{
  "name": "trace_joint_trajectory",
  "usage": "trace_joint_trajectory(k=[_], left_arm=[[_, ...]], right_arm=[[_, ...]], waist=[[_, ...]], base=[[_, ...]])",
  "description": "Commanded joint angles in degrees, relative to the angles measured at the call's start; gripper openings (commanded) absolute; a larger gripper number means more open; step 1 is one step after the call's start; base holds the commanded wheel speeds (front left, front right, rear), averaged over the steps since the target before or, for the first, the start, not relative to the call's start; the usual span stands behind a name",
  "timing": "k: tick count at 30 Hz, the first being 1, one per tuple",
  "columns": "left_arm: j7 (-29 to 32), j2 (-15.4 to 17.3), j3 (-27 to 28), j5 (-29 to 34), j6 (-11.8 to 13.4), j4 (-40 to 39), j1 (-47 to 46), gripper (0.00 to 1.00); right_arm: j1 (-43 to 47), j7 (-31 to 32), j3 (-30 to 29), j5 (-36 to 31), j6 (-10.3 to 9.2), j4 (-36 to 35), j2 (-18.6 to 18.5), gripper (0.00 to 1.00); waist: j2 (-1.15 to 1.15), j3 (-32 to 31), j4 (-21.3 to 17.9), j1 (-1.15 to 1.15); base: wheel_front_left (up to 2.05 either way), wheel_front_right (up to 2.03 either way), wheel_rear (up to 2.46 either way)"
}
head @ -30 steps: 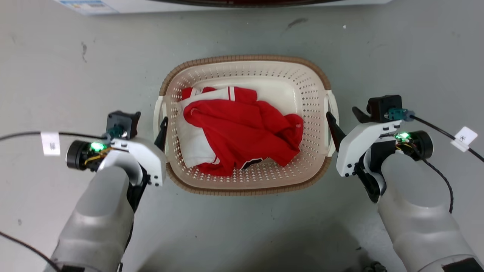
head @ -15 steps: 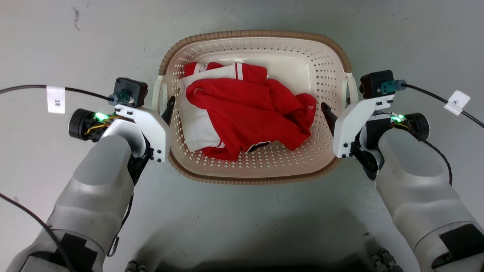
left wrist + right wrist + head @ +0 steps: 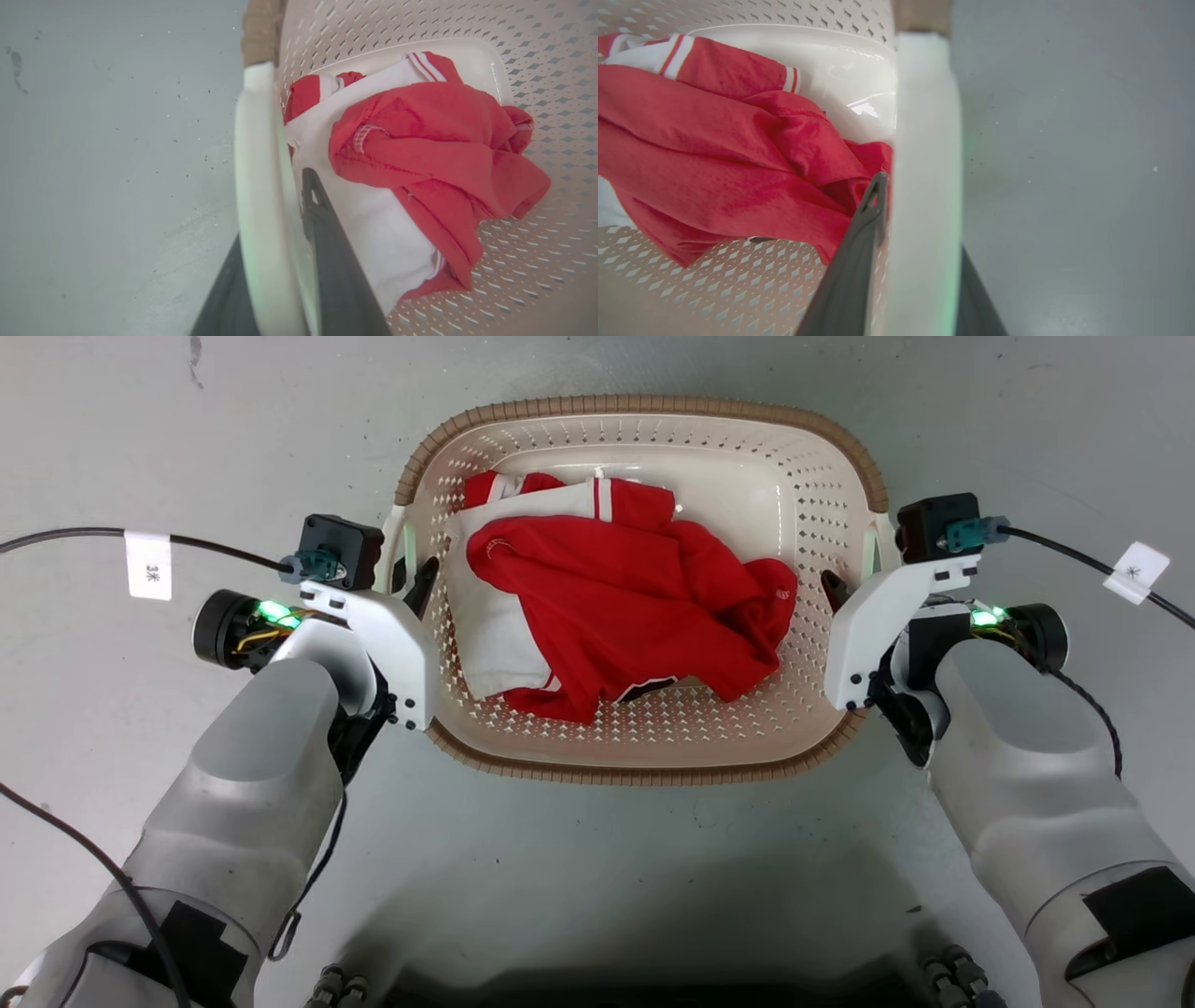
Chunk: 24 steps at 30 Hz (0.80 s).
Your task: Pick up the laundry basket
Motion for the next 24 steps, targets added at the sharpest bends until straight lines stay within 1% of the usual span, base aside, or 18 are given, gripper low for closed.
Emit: trace_joint_trajectory(k=[1, 7, 13, 18, 24], left_arm=[[-0.60, 1.44, -1.26, -0.73, 0.35, 0.36, -0.78, 0.00], [-0.95, 1.70, -3.88, -3.45, 0.26, 0.09, -0.70, 0.00], [0.49, 2.34, -7.38, -7.23, 0.24, -0.81, 0.38, 0.00], [3.31, 3.54, -10.60, -11.48, 0.23, -2.51, 2.22, 0.00], [8.85, 6.08, -14.73, -17.32, 0.23, -5.38, 4.76, 0.00]], right_arm=[[-1.13, -0.38, 0.40, -0.67, 0.19, 0.64, -0.31, 0.00], [-0.83, -0.38, 0.34, -0.56, 0.18, 1.47, -0.47, 0.00], [0.09, 1.97, 0.15, -0.33, 0.18, 2.12, -0.48, 0.00], [1.70, 6.46, 0.58, -0.84, 0.17, 2.38, -0.51, 0.00], [4.13, 12.81, 1.54, -1.85, 0.17, 2.47, -0.61, 0.00]], waist=[[0.00, -0.06, 0.08, 0.00], [0.00, -1.02, 0.03, 0.00], [0.00, -4.27, -0.43, 0.00], [0.00, -9.48, -0.95, 0.00], [0.00, -17.33, -1.66, 0.00]], base=[[0.00, 0.00, 0.00], [0.00, 0.00, 0.00], [0.00, 0.00, 0.00], [0.00, 0.00, 0.00], [0.00, 0.00, 0.00]])
